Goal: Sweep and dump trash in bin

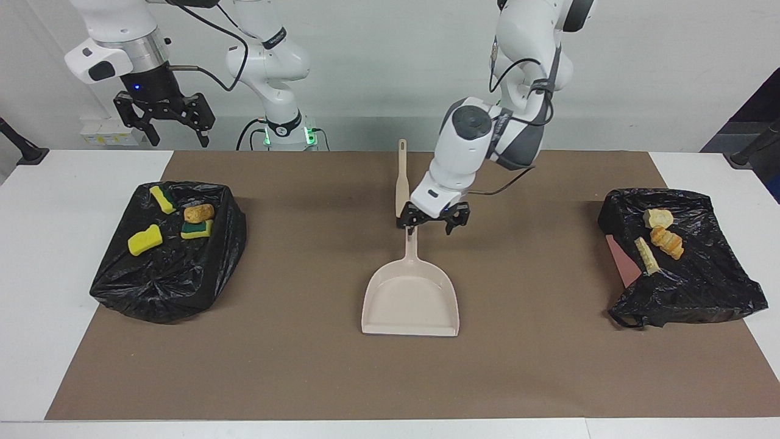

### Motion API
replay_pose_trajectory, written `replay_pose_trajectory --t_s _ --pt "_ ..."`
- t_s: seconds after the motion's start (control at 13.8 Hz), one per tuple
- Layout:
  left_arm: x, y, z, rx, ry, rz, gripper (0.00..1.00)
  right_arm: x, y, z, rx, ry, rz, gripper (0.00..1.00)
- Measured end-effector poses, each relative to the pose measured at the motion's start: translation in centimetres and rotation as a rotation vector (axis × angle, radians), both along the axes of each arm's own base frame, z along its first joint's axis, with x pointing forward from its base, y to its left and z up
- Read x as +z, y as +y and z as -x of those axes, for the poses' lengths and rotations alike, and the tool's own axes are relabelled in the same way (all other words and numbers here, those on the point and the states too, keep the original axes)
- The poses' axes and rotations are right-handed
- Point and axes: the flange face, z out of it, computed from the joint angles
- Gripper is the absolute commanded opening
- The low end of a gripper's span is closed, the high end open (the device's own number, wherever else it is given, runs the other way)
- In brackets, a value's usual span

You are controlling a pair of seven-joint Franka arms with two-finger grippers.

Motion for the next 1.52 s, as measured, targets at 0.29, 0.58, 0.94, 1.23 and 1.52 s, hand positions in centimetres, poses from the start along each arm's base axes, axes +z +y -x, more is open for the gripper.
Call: replay_pose_trajectory --t_s 0.29,0.58,0.94,1.23,1.52 --pt "5.4 9.9 -2.5 0.055 -0.014 -0.004 1.0 0.0 0.0 0.0 0.0 0.0 0.0 1.0" --pt "9.7 19.4 -3.4 0.015 -0.02 -0.013 1.0 0.0 0.0 0.0 0.0 0.0 0.0 1.0" --pt "12.0 26.3 -3.0 -0.083 0.001 -0.065 1.0 0.0 0.0 0.0 0.0 0.0 0.0 1.0" --pt "15.8 26.9 -2.4 -0.11 -0.003 -0.103 1.0 0.0 0.0 0.0 0.0 0.0 0.0 1.0" --pt "17.7 28.0 -1.0 -0.149 -0.017 -0.104 1.0 0.0 0.0 0.0 0.0 0.0 0.0 1.0"
